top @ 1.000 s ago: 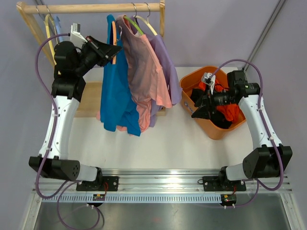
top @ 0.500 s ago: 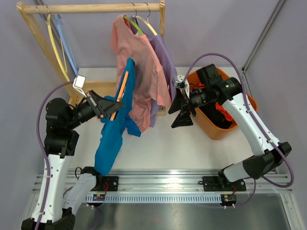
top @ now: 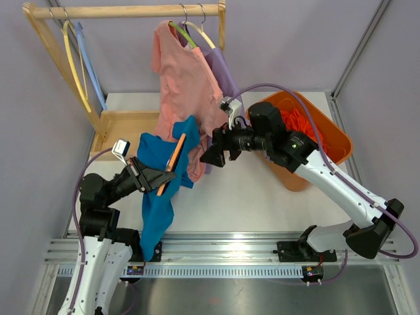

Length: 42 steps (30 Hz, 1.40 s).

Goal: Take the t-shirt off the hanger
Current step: Grab a hanger with a tshirt on it with the left arm, then remove the tshirt from the hanger

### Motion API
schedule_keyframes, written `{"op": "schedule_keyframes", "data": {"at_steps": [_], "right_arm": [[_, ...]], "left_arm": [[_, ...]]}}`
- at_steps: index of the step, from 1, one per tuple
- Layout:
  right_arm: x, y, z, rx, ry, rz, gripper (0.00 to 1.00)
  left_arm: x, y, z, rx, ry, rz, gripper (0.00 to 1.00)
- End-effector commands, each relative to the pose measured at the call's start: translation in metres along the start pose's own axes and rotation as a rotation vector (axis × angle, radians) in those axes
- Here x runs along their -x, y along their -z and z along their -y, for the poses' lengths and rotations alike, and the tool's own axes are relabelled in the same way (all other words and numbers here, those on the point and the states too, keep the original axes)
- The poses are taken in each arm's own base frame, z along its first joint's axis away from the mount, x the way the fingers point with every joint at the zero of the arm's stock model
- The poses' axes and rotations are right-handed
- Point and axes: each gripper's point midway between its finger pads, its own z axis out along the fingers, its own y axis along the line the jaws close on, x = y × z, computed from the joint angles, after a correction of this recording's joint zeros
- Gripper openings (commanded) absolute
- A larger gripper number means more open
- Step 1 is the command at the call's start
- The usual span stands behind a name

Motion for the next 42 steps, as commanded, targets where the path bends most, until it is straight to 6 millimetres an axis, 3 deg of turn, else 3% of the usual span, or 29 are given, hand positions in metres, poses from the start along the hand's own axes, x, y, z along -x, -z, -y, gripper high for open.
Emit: {"op": "schedule_keyframes", "data": {"at_steps": [1,5,11,17,25,30,31,37,40,41,42], "right_arm": [[0.047,-0.007,0.005,-0.122,-0.2,0.202,0.83],[0.051,-0.023,-0.012,-0.05,-0.293,0.2,0.82],[0.056,-0.047,-0.022,-0.014,-0.327,0.175,0.8],[0.065,-0.058,-0.015,-0.036,-0.323,0.196,0.78],[0.068,-0.077,0.004,-0.102,-0.322,0.202,0.61],[0.075,-0.082,0.006,-0.102,-0.311,0.23,0.56],[0.079,-0.082,0.007,-0.105,-0.311,0.243,0.53],[0.093,-0.071,0.016,-0.167,-0.236,0.309,0.0],[0.101,-0.056,0.018,-0.167,-0.152,0.333,0.0],[0.094,-0.056,0.01,-0.086,-0.085,0.299,0.0],[0.1,-0.045,0.002,-0.039,-0.045,0.317,0.0]], "left_arm": [[0.003,0.006,0.03,-0.115,-0.038,0.048,0.0],[0.002,0.007,0.03,-0.126,-0.031,0.056,0.0],[0.002,0.007,0.031,-0.133,-0.033,0.055,0.0],[0.0,0.008,0.03,-0.135,-0.031,0.055,0.0],[-0.003,0.011,0.037,-0.163,-0.028,0.05,0.0],[-0.005,0.012,0.042,-0.182,-0.031,0.044,0.0],[-0.005,0.012,0.042,-0.182,-0.031,0.044,0.0],[-0.005,0.013,0.045,-0.179,-0.042,0.048,0.0],[-0.005,0.014,0.047,-0.183,-0.064,0.049,0.0],[-0.004,0.013,0.048,-0.183,-0.067,0.047,0.0],[-0.004,0.013,0.048,-0.184,-0.077,0.048,0.0]]}}
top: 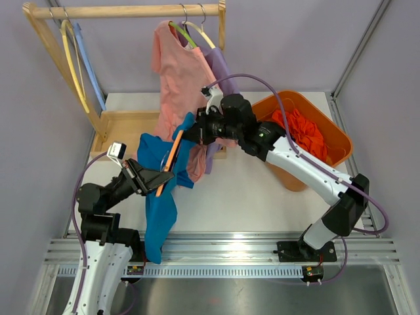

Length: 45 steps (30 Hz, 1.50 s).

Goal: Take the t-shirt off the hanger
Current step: Remove the tshirt from the hanger

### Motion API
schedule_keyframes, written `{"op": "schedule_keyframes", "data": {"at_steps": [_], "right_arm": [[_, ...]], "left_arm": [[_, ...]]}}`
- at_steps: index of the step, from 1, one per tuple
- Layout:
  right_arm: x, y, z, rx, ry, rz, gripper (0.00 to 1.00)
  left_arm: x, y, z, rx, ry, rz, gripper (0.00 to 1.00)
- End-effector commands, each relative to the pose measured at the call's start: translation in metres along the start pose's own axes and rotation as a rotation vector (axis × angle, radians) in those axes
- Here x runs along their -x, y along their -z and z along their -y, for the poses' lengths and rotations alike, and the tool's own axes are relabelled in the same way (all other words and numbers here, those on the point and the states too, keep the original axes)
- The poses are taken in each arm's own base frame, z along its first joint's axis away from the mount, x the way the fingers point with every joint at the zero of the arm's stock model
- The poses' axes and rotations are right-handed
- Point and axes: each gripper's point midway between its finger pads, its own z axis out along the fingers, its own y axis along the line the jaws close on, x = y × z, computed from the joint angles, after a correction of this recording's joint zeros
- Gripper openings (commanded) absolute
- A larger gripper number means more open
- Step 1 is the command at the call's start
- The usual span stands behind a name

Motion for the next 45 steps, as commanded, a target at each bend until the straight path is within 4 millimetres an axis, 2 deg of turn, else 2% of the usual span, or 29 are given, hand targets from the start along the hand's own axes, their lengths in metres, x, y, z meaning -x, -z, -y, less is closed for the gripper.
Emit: {"op": "schedule_keyframes", "data": {"at_steps": [1,2,4,7,8,9,10,11,13,14,16,18,21,24,25,27,28,29,30,31,32,34,38,40,42,44,45], "right_arm": [[0.055,0.044,-0.032,0.204,0.232,0.16,0.0],[0.055,0.049,-0.035,0.243,0.263,0.163,0.0],[0.067,0.071,-0.051,0.311,0.348,0.21,0.0],[0.075,0.101,-0.079,0.43,0.513,0.238,0.0],[0.075,0.111,-0.095,0.499,0.561,0.233,0.0],[0.073,0.115,-0.103,0.532,0.57,0.22,0.0],[0.063,0.116,-0.107,0.571,0.571,0.172,0.0],[0.061,0.122,-0.121,0.611,0.59,0.162,0.0],[0.043,0.116,-0.129,0.663,0.573,0.078,0.0],[0.032,0.115,-0.141,0.702,0.568,0.048,0.0],[0.021,0.116,-0.152,0.753,0.557,0.012,0.0],[0.007,0.119,-0.17,0.815,0.561,-0.013,0.0],[0.011,0.129,-0.19,0.87,0.587,0.004,0.0],[0.034,0.136,-0.198,0.837,0.635,0.073,0.0],[0.056,0.14,-0.2,0.79,0.671,0.15,0.0],[0.086,0.145,-0.196,0.741,0.638,0.223,0.0],[0.116,0.156,-0.191,0.703,0.645,0.294,0.0],[0.128,0.149,-0.184,0.678,0.629,0.304,0.0],[0.139,0.151,-0.181,0.657,0.622,0.32,0.0],[0.163,0.167,-0.183,0.624,0.646,0.393,0.0],[0.171,0.158,-0.176,0.602,0.642,0.398,0.0],[0.188,0.162,-0.174,0.571,0.652,0.445,0.0],[0.201,0.164,-0.172,0.531,0.658,0.493,0.0],[0.215,0.162,-0.161,0.443,0.68,0.544,0.0],[0.237,0.159,-0.134,0.331,0.666,0.589,0.0],[0.251,0.159,-0.116,0.256,0.669,0.618,0.0],[0.261,0.159,-0.096,0.18,0.682,0.635,0.0]], "left_arm": [[-0.004,0.004,0.037,-0.101,-0.142,-0.014,0.0],[-0.003,0.003,0.038,-0.103,-0.147,-0.014,0.0],[0.0,0.001,0.042,-0.114,-0.174,-0.008,0.0],[0.008,-0.004,0.046,-0.122,-0.207,0.004,0.0],[0.013,-0.007,0.047,-0.129,-0.22,0.008,0.0],[0.015,-0.008,0.05,-0.142,-0.223,0.008,0.0],[0.016,-0.011,0.051,-0.149,-0.226,0.002,0.0],[0.019,-0.012,0.054,-0.161,-0.236,-0.002,0.0],[0.024,-0.018,0.059,-0.19,-0.258,-0.015,0.0],[0.024,-0.018,0.071,-0.226,-0.293,-0.019,0.0],[0.028,-0.022,0.075,-0.247,-0.307,-0.032,0.0],[0.028,-0.023,0.088,-0.293,-0.363,-0.042,0.0],[0.03,-0.024,0.096,-0.336,-0.42,-0.047,0.0],[0.026,-0.024,0.098,-0.373,-0.448,-0.073,0.0],[0.023,-0.023,0.093,-0.373,-0.448,-0.09,0.0],[0.018,-0.021,0.088,-0.38,-0.462,-0.104,0.0],[0.016,-0.021,0.081,-0.375,-0.454,-0.109,0.0],[0.012,-0.019,0.078,-0.381,-0.458,-0.112,0.0],[0.011,-0.019,0.074,-0.378,-0.455,-0.118,0.0],[0.008,-0.019,0.065,-0.37,-0.436,-0.125,0.0],[0.006,-0.017,0.065,-0.384,-0.444,-0.128,0.0],[0.004,-0.017,0.06,-0.384,-0.437,-0.133,0.0],[0.004,-0.018,0.06,-0.385,-0.46,-0.132,0.0],[0.001,-0.018,0.062,-0.389,-0.462,-0.151,0.0],[-0.003,-0.015,0.064,-0.393,-0.462,-0.178,0.0],[-0.007,-0.012,0.067,-0.393,-0.448,-0.201,0.0],[-0.011,-0.01,0.07,-0.396,-0.45,-0.221,0.0]]}}
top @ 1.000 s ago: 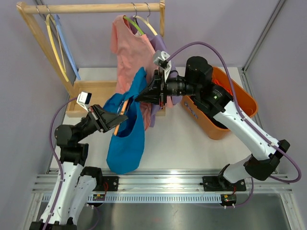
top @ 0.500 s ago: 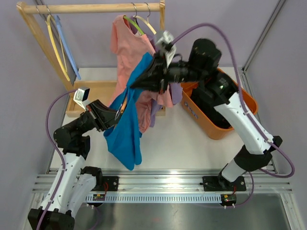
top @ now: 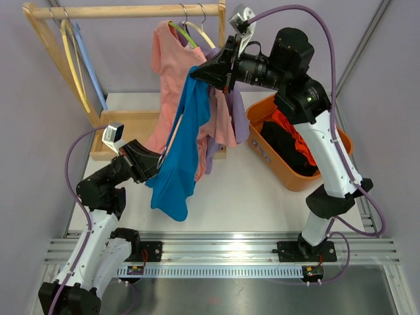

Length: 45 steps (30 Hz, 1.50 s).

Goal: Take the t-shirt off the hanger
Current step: Remove the tshirt from the hanger

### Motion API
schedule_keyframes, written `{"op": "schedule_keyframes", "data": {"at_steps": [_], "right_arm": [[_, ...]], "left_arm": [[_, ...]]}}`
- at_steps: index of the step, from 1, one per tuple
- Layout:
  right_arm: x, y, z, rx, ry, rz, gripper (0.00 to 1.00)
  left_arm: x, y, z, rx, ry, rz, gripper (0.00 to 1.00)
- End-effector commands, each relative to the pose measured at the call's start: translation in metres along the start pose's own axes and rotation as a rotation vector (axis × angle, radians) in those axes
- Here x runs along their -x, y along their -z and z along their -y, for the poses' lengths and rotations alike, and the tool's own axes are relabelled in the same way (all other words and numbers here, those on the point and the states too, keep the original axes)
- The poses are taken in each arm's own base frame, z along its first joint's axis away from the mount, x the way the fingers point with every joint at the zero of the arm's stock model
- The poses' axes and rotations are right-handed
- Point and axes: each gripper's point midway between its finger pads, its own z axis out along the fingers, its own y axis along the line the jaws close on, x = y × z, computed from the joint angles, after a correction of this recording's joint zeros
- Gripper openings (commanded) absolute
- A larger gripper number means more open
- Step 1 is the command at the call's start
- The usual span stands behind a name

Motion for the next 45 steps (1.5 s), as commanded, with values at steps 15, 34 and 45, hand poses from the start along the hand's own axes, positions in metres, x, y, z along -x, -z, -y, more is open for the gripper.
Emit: {"op": "schedule_keyframes", "data": {"at_steps": [15,34,45], "right_arm": [[-0.002,0.121,0.182,-0.641,0.26,-0.069,0.0],[-0.138,0.116,0.055,-0.071,-0.014,-0.294,0.0],[-0.041,0.128,0.055,-0.294,0.167,-0.041,0.0]], "left_arm": [[-0.048,0.019,0.081,-0.014,-0.009,-0.296,0.0],[-0.042,0.008,0.118,-0.152,0.075,-0.379,0.0],[-0.067,0.019,0.09,-0.009,0.309,-0.48,0.0]]}}
